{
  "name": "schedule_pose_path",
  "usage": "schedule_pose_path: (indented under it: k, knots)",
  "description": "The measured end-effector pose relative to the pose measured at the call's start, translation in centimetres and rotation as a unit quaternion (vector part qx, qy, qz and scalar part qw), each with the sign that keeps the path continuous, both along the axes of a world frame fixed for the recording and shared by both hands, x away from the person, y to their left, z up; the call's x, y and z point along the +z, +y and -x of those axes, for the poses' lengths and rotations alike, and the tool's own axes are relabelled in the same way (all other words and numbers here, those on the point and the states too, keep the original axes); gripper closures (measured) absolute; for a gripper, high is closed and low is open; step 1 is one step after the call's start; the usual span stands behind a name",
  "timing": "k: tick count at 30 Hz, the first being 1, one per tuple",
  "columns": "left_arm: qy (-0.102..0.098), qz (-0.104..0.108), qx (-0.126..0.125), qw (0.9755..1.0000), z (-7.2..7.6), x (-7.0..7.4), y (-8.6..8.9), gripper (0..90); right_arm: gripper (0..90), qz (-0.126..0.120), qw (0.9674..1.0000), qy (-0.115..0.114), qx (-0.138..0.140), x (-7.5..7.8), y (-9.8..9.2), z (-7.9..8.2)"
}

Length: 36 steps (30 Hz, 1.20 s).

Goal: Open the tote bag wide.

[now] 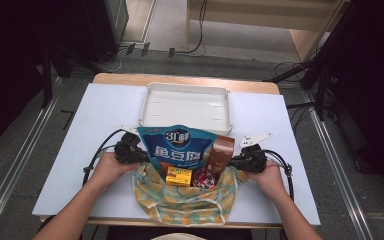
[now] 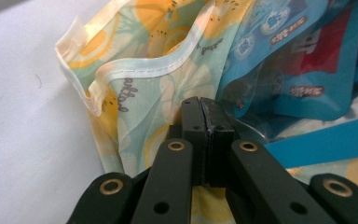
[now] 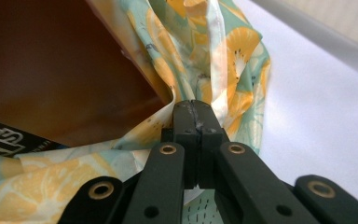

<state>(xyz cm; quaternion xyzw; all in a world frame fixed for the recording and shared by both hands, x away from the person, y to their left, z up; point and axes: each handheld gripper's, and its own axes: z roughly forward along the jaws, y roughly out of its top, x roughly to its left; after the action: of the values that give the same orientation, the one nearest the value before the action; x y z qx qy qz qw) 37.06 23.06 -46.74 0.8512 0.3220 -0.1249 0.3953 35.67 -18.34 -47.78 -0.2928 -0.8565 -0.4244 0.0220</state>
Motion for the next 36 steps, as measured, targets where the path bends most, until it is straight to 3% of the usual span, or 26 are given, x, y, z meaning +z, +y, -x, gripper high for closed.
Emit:
schedule_pose_path:
  k: [3,11,14,18,20,24,27,34,36]
  knots:
    - [-0.005,-0.009,-0.002,0.9999,0.1,-0.1,-0.1,89.7,90.0,0.007,1.0000,-0.002,0.005,-0.2,0.1,-0.1]
    - [0.005,-0.019,0.004,0.9998,0.1,-0.2,0.3,90.0,90.0,0.023,0.9997,-0.005,0.010,-0.4,0.2,0.0]
    - [0.002,-0.032,-0.002,0.9995,0.2,0.0,0.3,90.0,90.0,0.046,0.9988,-0.015,0.003,-0.1,0.3,0.3]
    - [0.020,-0.021,0.001,0.9996,0.1,0.0,0.4,90.0,90.0,0.057,0.9983,-0.012,0.001,0.2,0.4,0.9]
    - [0.020,-0.014,0.002,0.9997,0.0,0.1,0.6,90.0,90.0,0.054,0.9984,-0.013,0.001,0.3,0.2,1.0]
    - [0.002,-0.015,0.006,0.9999,0.4,1.0,0.8,89.5,90.0,0.031,0.9994,-0.010,-0.015,1.1,-0.4,0.9]
    - [-0.006,-0.015,0.010,0.9998,0.6,1.5,1.0,88.2,90.0,0.026,0.9994,-0.009,-0.019,1.5,-0.6,1.1]
    - [-0.025,0.008,0.021,0.9994,1.2,3.1,2.2,87.2,88.3,-0.008,0.9989,-0.028,-0.037,3.4,-1.9,2.1]
    - [-0.033,0.005,0.019,0.9993,1.3,3.6,2.4,85.9,86.4,-0.013,0.9987,-0.030,-0.040,3.7,-2.1,2.4]
